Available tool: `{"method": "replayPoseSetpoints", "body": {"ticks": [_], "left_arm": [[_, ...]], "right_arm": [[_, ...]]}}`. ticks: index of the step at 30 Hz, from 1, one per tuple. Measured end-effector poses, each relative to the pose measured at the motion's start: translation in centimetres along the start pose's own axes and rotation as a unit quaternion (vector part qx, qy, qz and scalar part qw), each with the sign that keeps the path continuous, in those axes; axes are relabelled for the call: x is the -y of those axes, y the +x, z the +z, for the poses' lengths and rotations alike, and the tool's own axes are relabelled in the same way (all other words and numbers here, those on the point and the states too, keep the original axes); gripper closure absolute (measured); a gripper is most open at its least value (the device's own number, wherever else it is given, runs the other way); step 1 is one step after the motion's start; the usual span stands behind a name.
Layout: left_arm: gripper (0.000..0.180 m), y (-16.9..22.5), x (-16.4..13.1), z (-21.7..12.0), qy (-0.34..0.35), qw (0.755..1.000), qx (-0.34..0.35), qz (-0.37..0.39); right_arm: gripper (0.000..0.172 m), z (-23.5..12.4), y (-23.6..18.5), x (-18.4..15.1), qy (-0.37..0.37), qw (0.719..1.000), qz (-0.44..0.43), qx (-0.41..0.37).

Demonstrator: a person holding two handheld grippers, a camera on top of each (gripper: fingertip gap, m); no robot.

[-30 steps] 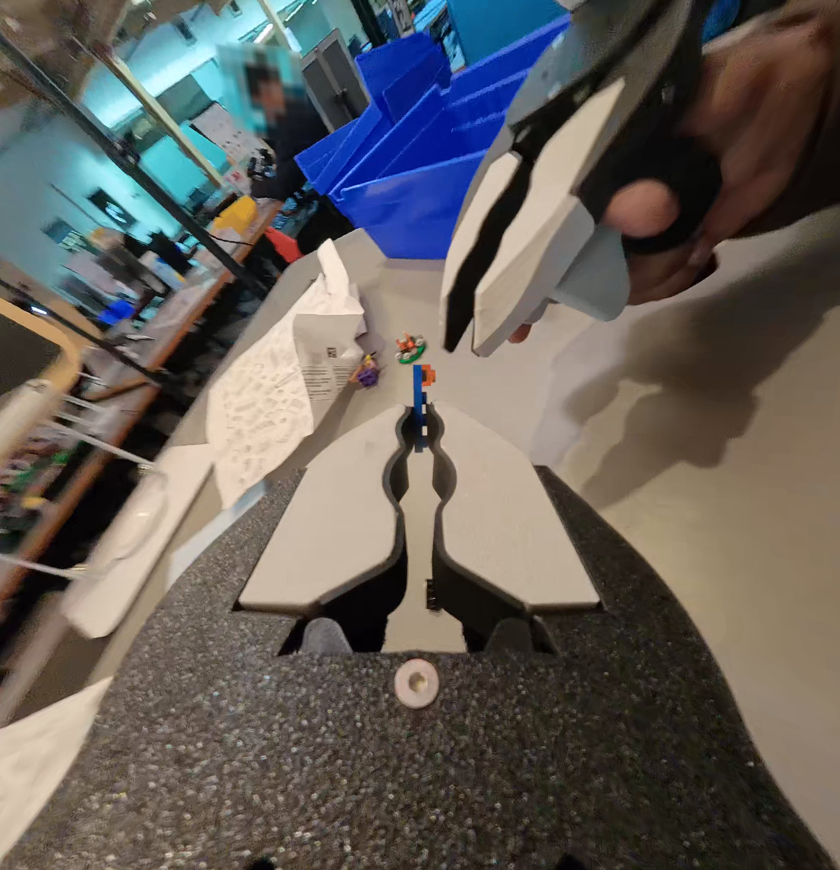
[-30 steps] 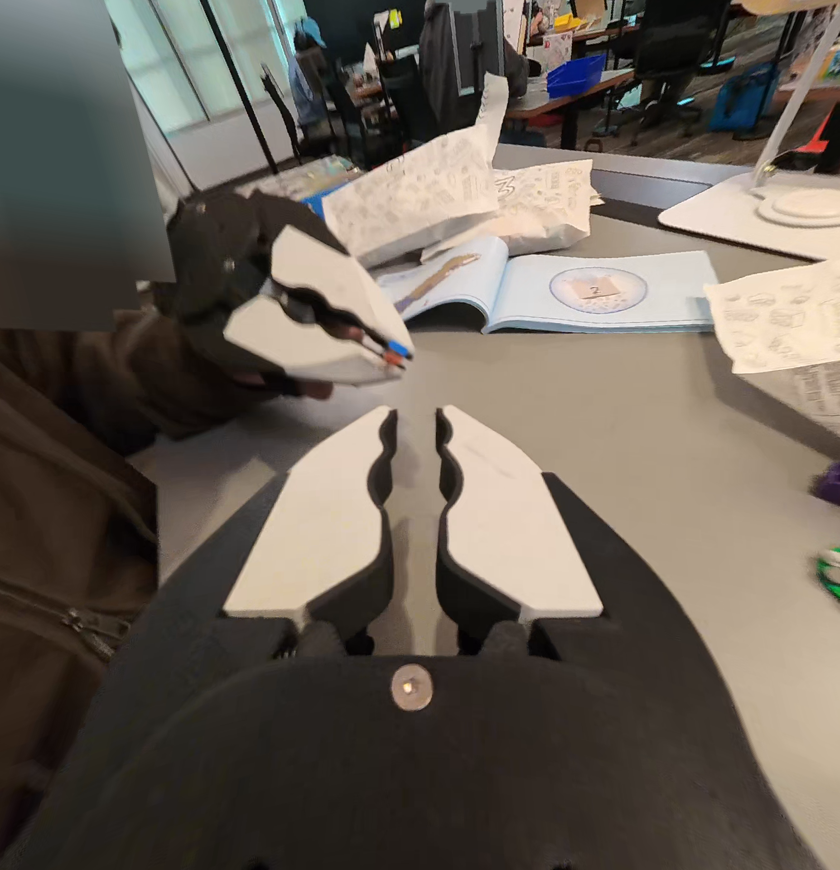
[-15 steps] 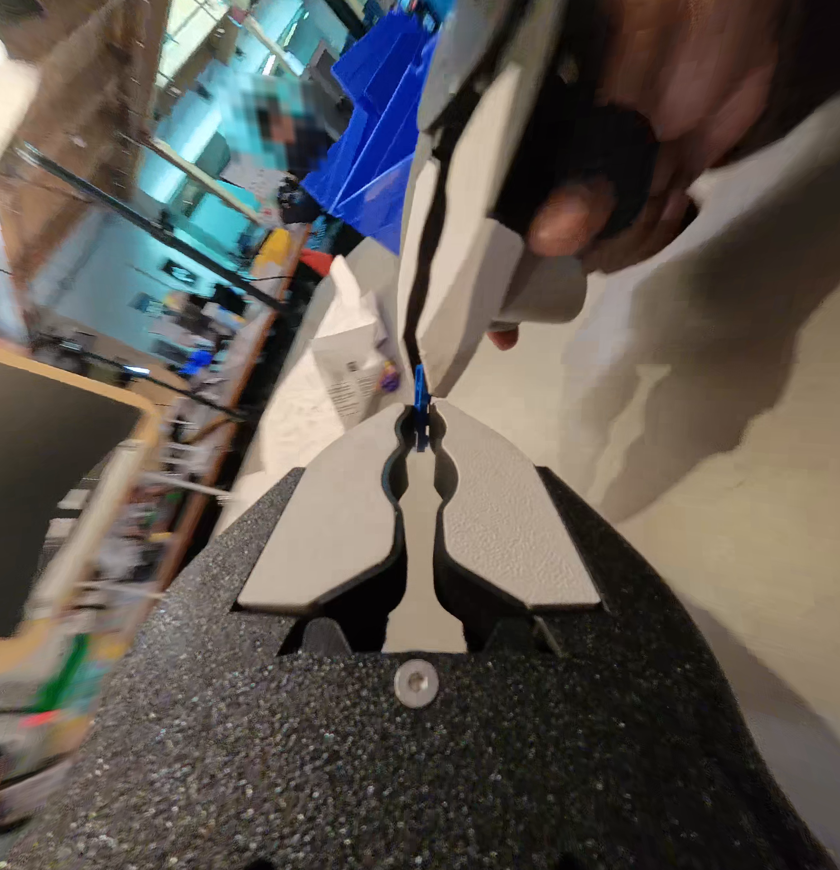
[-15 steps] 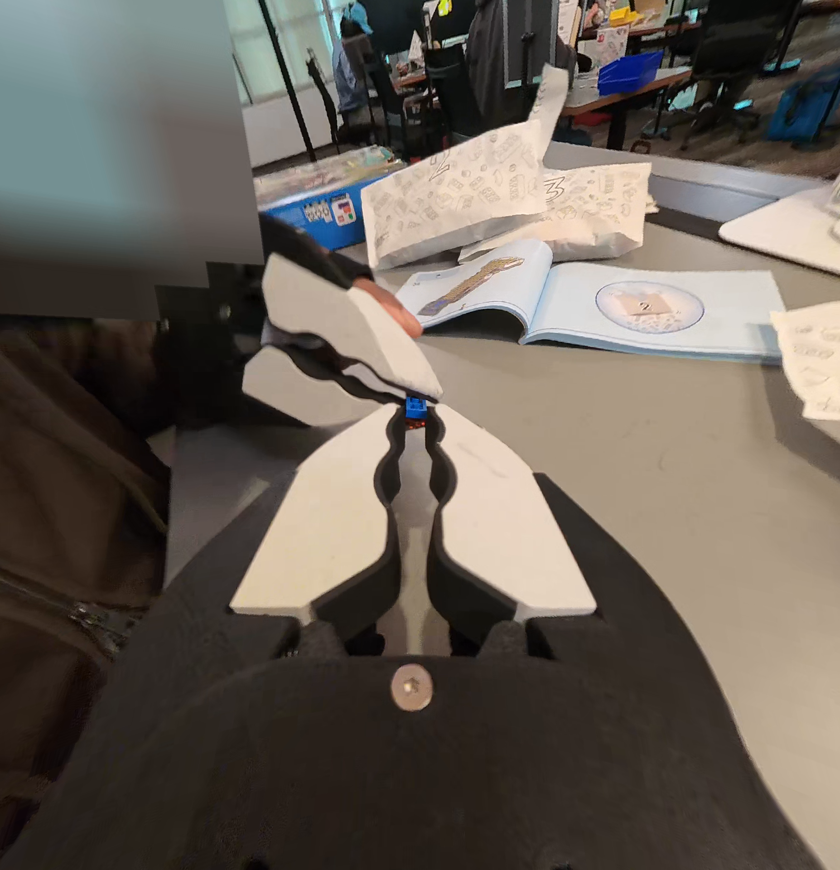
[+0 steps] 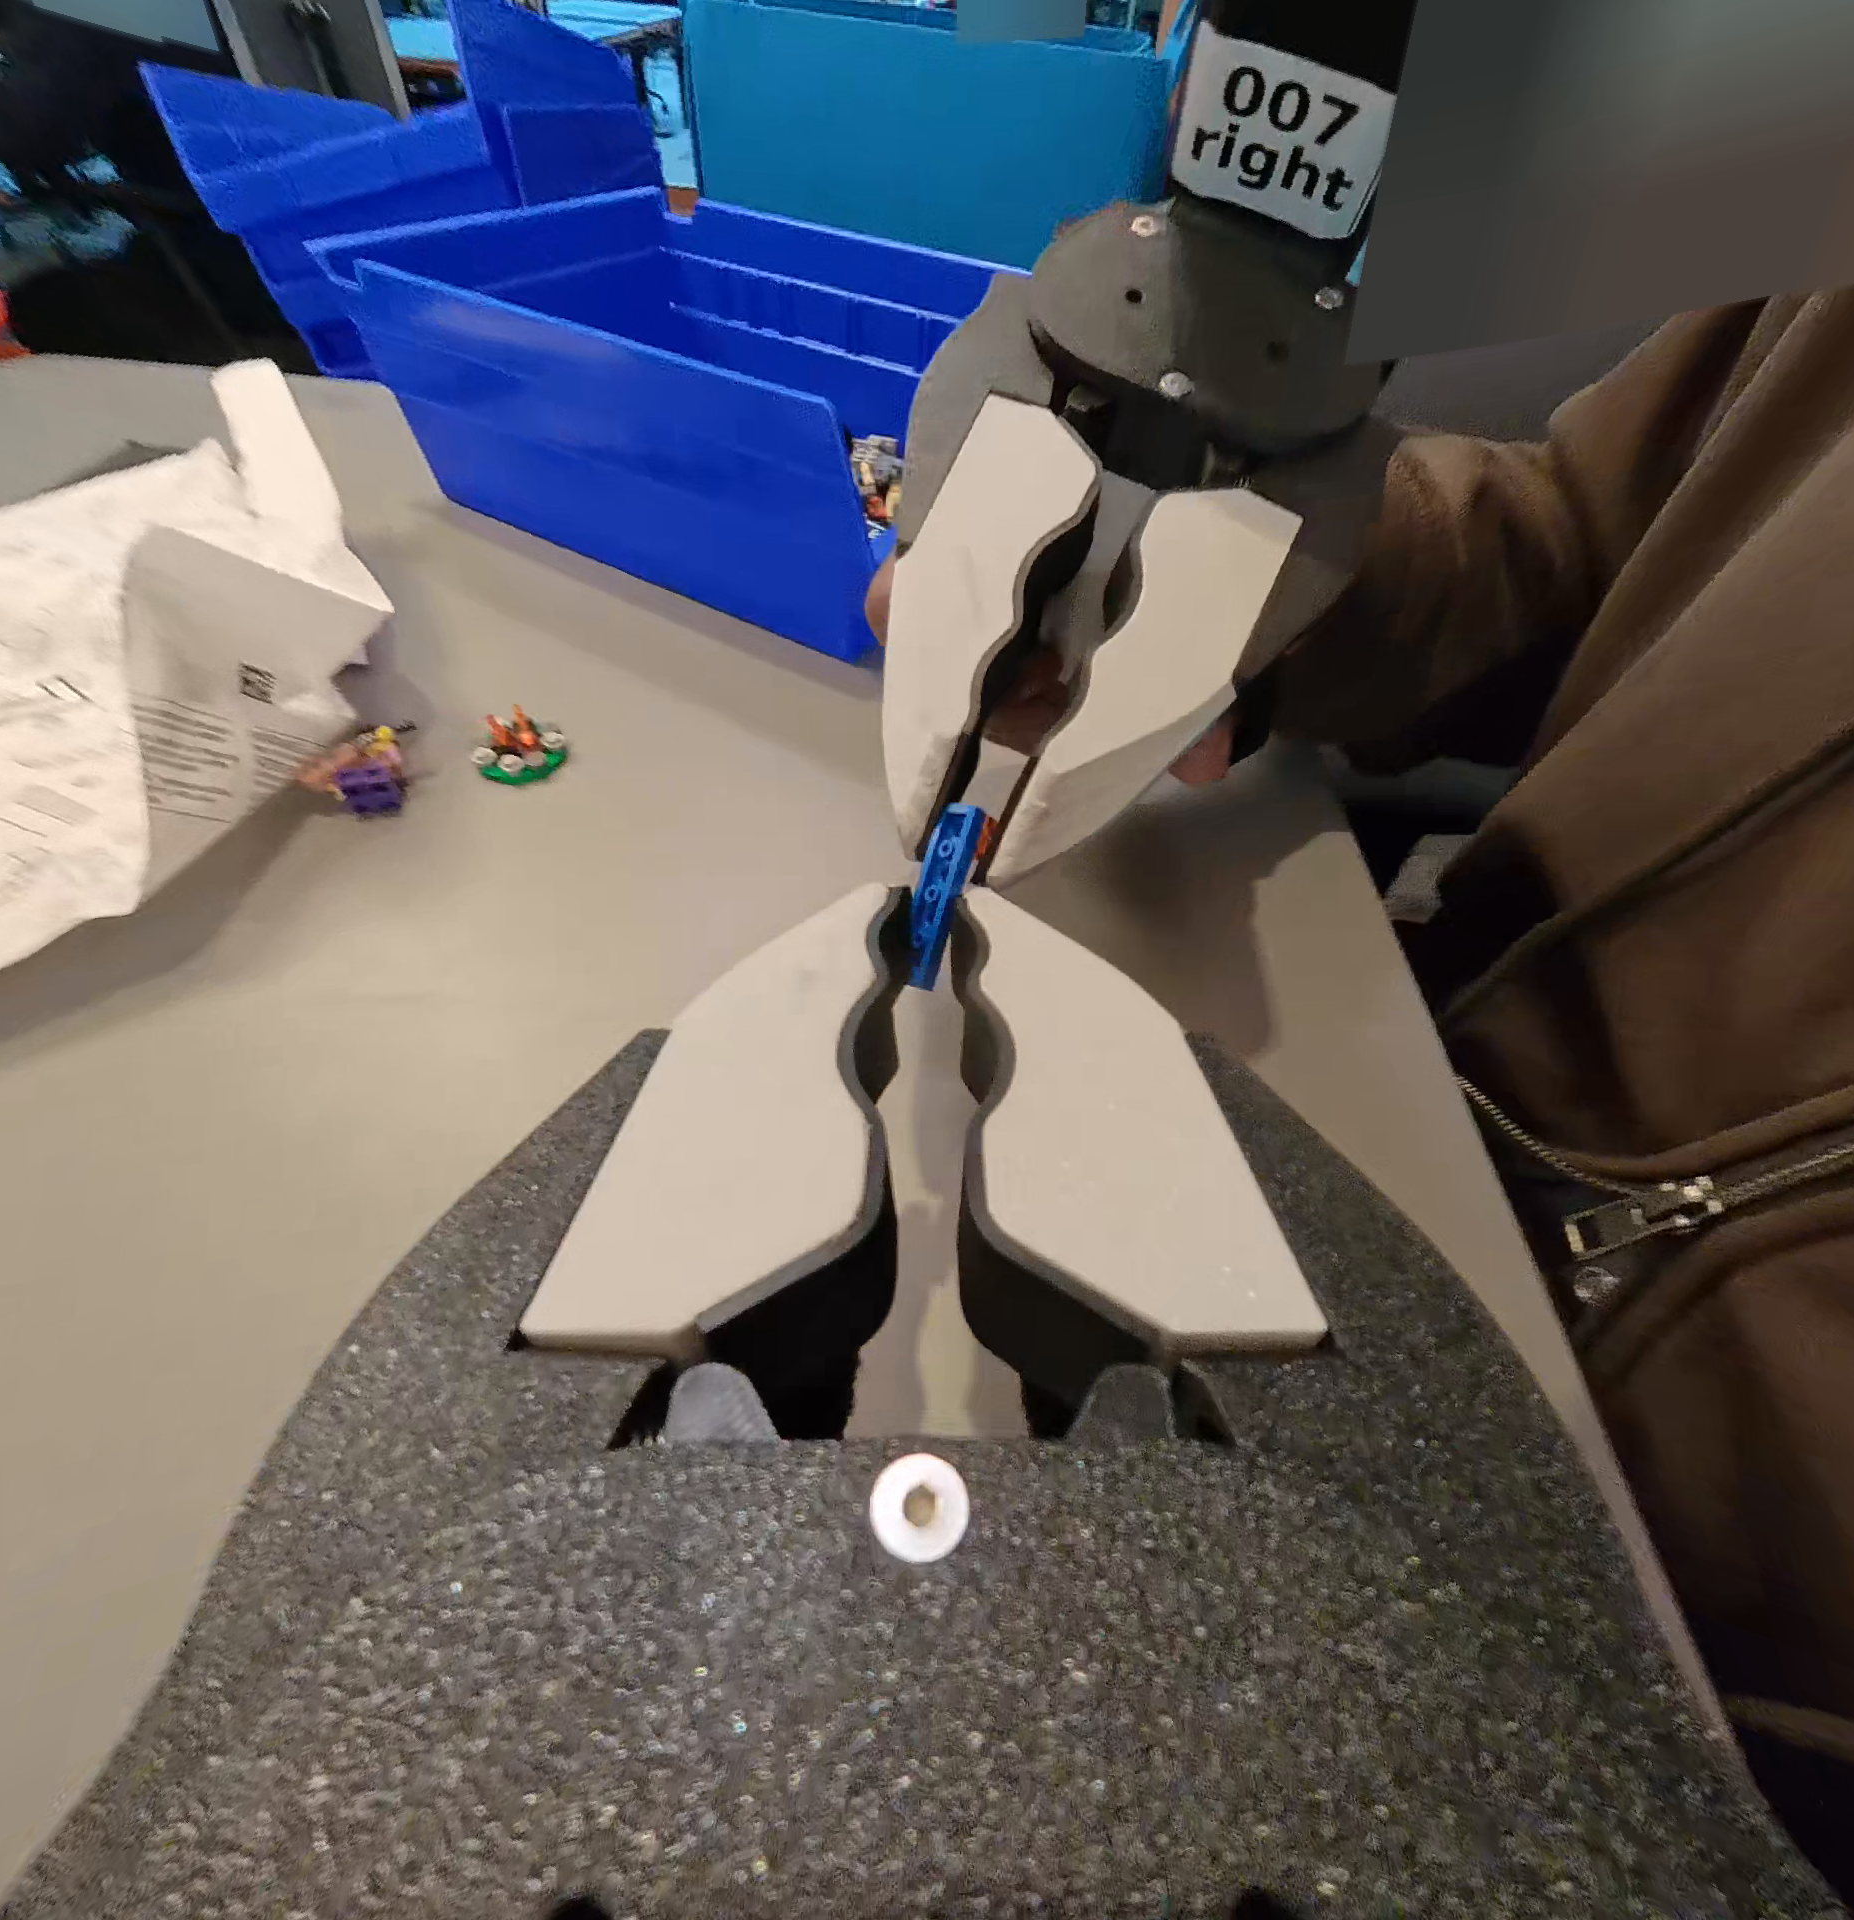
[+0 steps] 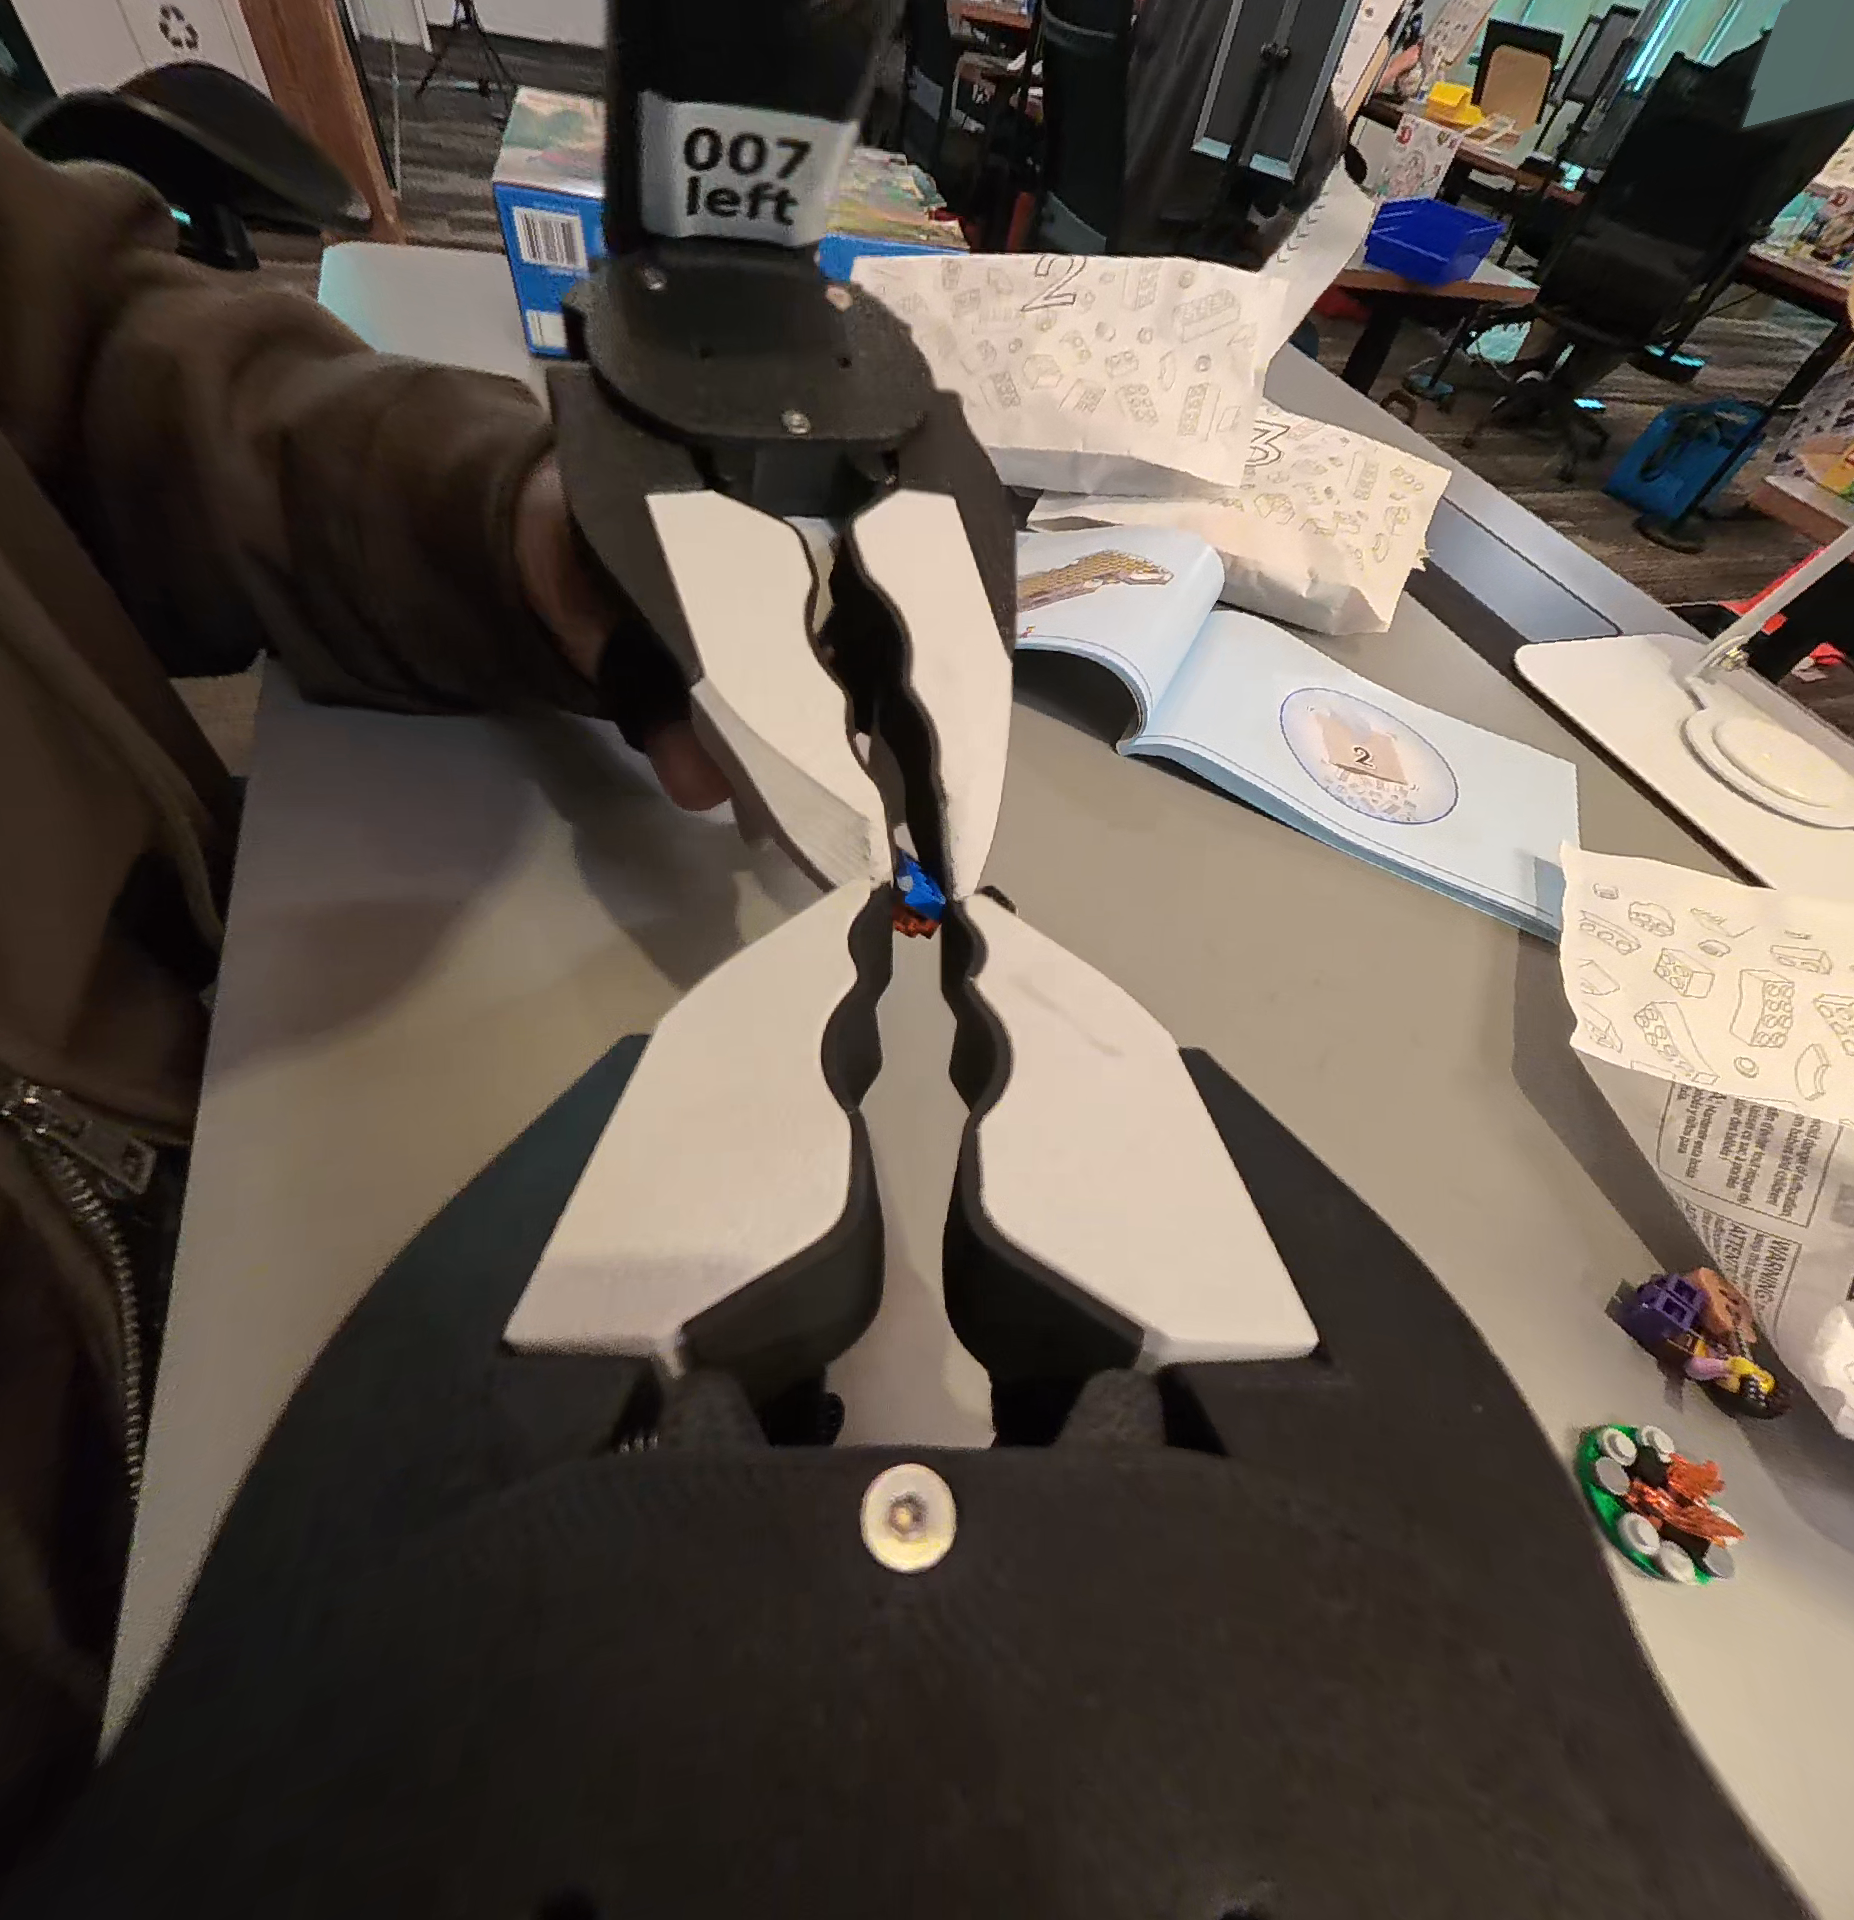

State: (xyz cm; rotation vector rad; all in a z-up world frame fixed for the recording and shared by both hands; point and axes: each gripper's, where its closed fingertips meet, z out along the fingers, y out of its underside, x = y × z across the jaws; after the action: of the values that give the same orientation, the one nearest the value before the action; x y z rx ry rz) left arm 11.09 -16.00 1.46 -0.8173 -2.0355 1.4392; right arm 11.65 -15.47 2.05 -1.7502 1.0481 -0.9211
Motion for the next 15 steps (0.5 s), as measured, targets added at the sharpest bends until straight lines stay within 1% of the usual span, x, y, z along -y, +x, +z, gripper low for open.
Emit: {"method": "replayPoseSetpoints", "body": {"ticks": [3, 6, 7, 8, 9, 11, 13, 15], "left_arm": [[0.174, 0.5, -0.3, 0.0, -0.004, 0.998, -0.042, -0.056], [0.173, 1.1, -0.6, 0.1, -0.004, 0.990, -0.085, -0.112], [0.174, 1.1, -0.6, 0.1, -0.001, 0.989, -0.090, -0.117], [0.174, 1.1, -0.5, 0.0, 0.001, 0.991, -0.086, -0.107], [0.174, 0.8, -0.5, 0.1, 0.001, 0.995, -0.064, -0.076], [0.174, 0.3, -0.6, 0.1, -0.016, 1.000, -0.007, 0.008], [0.175, -0.3, -0.7, 0.3, -0.036, 0.992, 0.058, 0.103], [0.175, -0.7, -0.8, 0.4, -0.055, 0.977, 0.108, 0.176]], "right_arm": [[0.162, -0.1, -0.3, -0.2, -0.014, 1.000, -0.018, 0.004], [0.162, -0.1, -0.7, -0.5, -0.025, 0.999, -0.028, 0.015], [0.162, -0.1, -0.8, -0.5, -0.024, 0.999, -0.026, 0.016], [0.162, -0.2, -0.7, -0.4, -0.019, 0.999, -0.020, 0.017], [0.161, -0.1, -0.6, -0.4, -0.014, 1.000, 0.000, 0.015], [0.161, 0.0, -0.2, -0.3, -0.002, 0.998, 0.067, 0.014], [0.161, 0.1, 0.1, -0.5, 0.007, 0.993, 0.116, 0.014], [0.162, 0.1, 0.3, -0.8, 0.007, 0.990, 0.140, 0.015]]}}
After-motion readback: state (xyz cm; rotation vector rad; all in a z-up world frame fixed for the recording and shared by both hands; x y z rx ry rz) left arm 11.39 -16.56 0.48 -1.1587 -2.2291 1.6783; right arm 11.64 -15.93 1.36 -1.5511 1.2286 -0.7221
